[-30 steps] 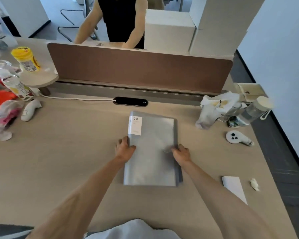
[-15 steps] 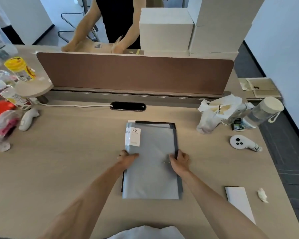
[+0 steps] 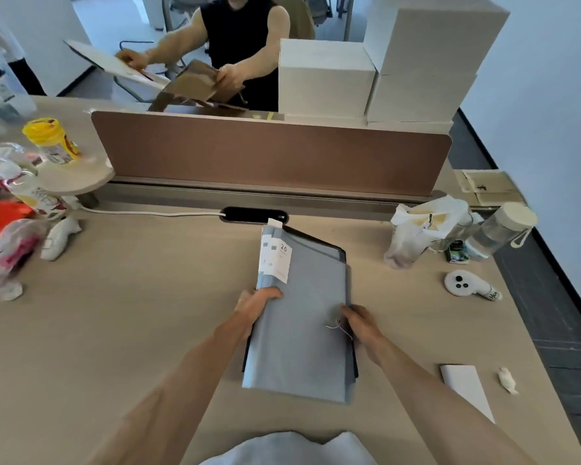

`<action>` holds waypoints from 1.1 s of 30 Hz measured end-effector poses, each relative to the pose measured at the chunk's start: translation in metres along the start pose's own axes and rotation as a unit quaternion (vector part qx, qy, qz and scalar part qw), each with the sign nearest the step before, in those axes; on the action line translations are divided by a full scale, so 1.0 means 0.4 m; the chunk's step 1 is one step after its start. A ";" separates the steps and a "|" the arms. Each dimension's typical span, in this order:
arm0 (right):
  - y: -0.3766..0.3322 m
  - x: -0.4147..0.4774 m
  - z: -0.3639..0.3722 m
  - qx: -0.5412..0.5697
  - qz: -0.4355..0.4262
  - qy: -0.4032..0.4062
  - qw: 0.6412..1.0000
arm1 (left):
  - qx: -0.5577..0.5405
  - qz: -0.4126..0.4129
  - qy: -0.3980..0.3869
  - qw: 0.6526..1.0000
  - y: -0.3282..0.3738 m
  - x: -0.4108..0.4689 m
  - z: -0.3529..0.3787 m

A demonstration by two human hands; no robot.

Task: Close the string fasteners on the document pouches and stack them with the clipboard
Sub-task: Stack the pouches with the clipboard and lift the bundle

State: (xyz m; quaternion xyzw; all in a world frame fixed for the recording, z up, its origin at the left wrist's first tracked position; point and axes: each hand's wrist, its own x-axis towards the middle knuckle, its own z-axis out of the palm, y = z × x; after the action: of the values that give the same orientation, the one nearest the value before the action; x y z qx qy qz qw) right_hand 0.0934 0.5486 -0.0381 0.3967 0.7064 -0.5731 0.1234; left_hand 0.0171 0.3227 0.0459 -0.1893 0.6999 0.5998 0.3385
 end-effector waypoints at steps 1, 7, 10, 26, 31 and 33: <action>-0.001 -0.008 0.006 0.016 -0.001 0.003 1.000 | 0.002 0.012 -0.004 1.000 0.001 -0.007 -0.011; -0.041 -0.072 0.084 0.059 -0.013 0.000 0.998 | 0.003 0.073 -0.020 0.997 -0.001 -0.037 -0.121; -0.082 -0.097 0.145 0.087 -0.006 -0.012 0.996 | 0.007 0.105 -0.011 0.994 0.011 -0.050 -0.194; -0.416 -0.252 0.470 0.030 -0.312 0.036 0.949 | 0.035 0.324 0.060 0.943 0.109 -0.047 -0.617; -0.391 -0.263 0.508 0.013 -0.307 0.052 0.950 | 0.021 0.315 0.008 0.949 0.092 -0.044 -0.658; -0.389 -0.267 0.519 0.025 -0.308 0.065 0.949 | 0.034 0.321 -0.002 0.946 0.106 -0.043 -0.666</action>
State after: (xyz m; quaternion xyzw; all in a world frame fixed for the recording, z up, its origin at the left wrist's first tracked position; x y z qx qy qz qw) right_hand -0.0040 0.3109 0.0751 0.1998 0.7860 -0.5736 -0.1154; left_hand -0.0651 0.0715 0.1017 0.0579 0.7431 0.6528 0.1354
